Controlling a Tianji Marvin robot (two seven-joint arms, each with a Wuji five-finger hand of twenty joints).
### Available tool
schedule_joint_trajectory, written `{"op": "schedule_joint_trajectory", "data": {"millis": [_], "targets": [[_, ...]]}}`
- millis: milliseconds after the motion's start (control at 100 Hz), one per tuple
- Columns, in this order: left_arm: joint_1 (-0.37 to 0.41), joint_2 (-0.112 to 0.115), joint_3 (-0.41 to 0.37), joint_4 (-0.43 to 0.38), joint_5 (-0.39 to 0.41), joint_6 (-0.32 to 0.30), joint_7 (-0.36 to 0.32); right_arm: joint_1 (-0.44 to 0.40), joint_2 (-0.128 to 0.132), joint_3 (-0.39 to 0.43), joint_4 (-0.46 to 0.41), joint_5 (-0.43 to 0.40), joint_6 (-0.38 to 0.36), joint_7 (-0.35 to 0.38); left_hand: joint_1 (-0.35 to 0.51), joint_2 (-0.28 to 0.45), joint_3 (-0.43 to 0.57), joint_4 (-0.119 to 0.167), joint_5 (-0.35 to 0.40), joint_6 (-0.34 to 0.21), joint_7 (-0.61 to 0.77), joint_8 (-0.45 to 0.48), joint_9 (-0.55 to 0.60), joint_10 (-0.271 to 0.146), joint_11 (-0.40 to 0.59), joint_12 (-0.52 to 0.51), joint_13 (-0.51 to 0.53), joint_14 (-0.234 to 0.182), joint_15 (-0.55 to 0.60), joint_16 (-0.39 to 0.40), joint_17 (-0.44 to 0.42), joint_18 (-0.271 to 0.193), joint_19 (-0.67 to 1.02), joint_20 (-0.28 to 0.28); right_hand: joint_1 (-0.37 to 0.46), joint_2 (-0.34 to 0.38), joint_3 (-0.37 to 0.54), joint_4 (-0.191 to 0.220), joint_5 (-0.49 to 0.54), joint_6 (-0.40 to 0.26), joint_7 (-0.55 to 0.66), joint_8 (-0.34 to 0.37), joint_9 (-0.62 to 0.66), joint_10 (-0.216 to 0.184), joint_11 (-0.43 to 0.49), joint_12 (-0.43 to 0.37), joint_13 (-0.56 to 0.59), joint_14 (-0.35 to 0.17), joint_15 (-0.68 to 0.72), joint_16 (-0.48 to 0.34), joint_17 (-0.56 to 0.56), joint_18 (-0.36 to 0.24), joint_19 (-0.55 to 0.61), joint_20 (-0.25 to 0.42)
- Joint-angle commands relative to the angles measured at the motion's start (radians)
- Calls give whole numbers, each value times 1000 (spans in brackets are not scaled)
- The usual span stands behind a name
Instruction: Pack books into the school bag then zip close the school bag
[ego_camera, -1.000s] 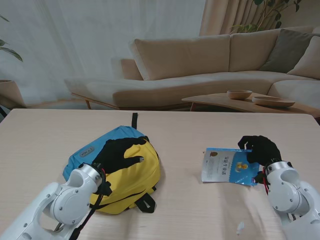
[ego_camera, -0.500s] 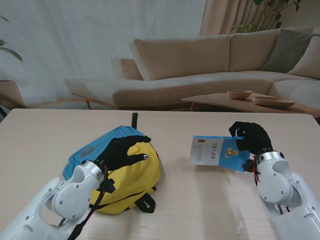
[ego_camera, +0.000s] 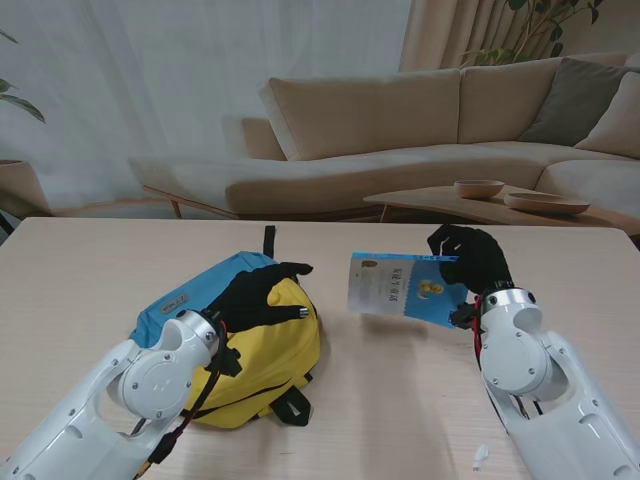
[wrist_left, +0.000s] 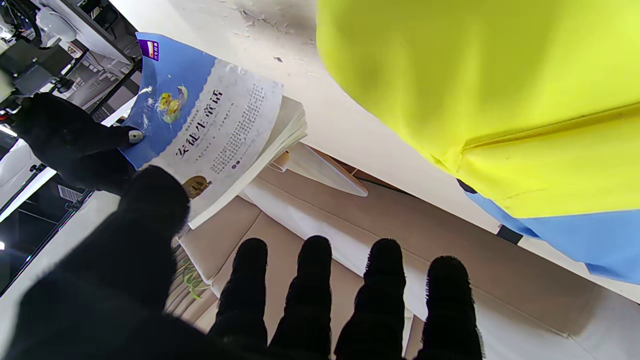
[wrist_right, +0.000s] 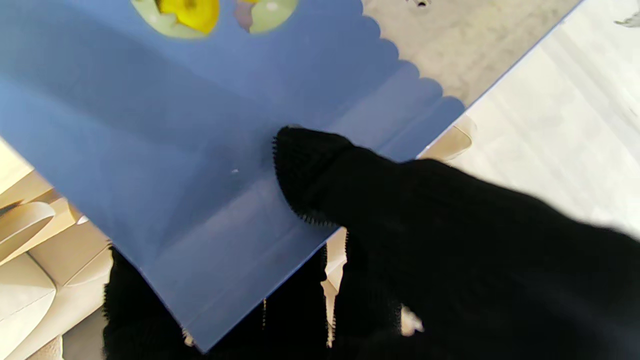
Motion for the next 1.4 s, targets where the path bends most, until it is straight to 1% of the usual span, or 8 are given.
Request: {"op": "schedule_joint_trajectory", "data": {"millis": [0, 300, 690, 1020, 1130, 1180, 1260, 1390], "targets": [[-6, -13, 4, -1, -10, 1, -10, -1, -17, -10, -32, 14, -1, 10, -53, -27, 44, -13, -49, 10, 9, -6, -37, -28, 1, 9, -31, -24, -17, -8, -20, -31, 2, 10, 59, 162, 159, 36, 94, -58, 222, 86, 134, 60, 198, 79, 114, 53, 92, 16, 5, 17, 32, 17], [-52, -35, 41, 53, -62, -21, 63, -27, -21, -23, -99, 88, 3, 29, -132, -134, 150, -57, -70, 13, -87, -58, -75, -44, 16, 11, -48, -40, -26, -12, -23, -39, -12, 16, 61, 166, 159, 29, 95, -53, 220, 88, 134, 63, 196, 80, 114, 55, 92, 18, 5, 15, 33, 19], [-126, -59, 91, 131, -200, -36, 82, -77, -23, -30, -186, 167, -6, 48, -129, -144, 177, -62, -64, 16, -144, -67, -110, -52, 8, 8, -53, -49, -26, -12, -22, -50, -25, 17, 67, 171, 159, 20, 95, -50, 219, 90, 133, 71, 193, 81, 112, 61, 92, 21, 2, 13, 34, 21], [-154, -70, 111, 174, -319, -126, 77, -90, -34, -70, -226, 223, 22, 27, -54, -158, 263, -47, 32, 15, 271, 171, 114, -35, 136, 81, 109, -34, 115, 49, 69, -6, 196, 75, 73, 173, 159, 15, 96, -46, 218, 91, 133, 74, 192, 82, 111, 65, 92, 23, 1, 15, 34, 23], [-158, -66, 114, 174, -329, -135, 53, -88, -38, -83, -232, 235, 33, 14, 47, -136, 289, -32, 152, 0, 426, 306, 280, -33, 233, 137, 247, 2, 239, 96, 158, 24, 394, 90, 74, 173, 159, 13, 97, -43, 217, 91, 132, 76, 192, 83, 111, 66, 92, 23, 0, 14, 34, 23], [-159, -64, 114, 172, -330, -137, 46, -87, -39, -88, -233, 236, 36, 11, 237, -144, 152, -72, 207, -43, 516, 343, 375, -32, 280, 157, 326, 28, 313, 118, 211, 38, 487, 84, 74, 173, 159, 13, 97, -43, 217, 91, 132, 75, 192, 83, 111, 66, 91, 23, 1, 15, 34, 24], [-158, -62, 113, 168, -334, -137, 39, -86, -40, -93, -234, 236, 41, 9, 435, -82, 13, -48, 268, -75, 604, 338, 540, -30, 196, 348, 407, 58, 401, 138, 285, 62, 602, 91, 74, 173, 159, 12, 97, -43, 217, 91, 132, 76, 191, 83, 111, 67, 92, 23, 0, 15, 34, 24], [-151, -64, 108, 161, -354, -137, 41, -88, -39, -95, -235, 233, 47, 12, 579, -13, -51, -33, 326, -97, 631, 350, 618, -16, 182, 401, 473, 94, 488, 166, 355, 87, 700, 125, 73, 176, 159, 7, 96, -43, 216, 91, 129, 76, 188, 81, 108, 66, 89, 21, -3, 17, 33, 24]]}}
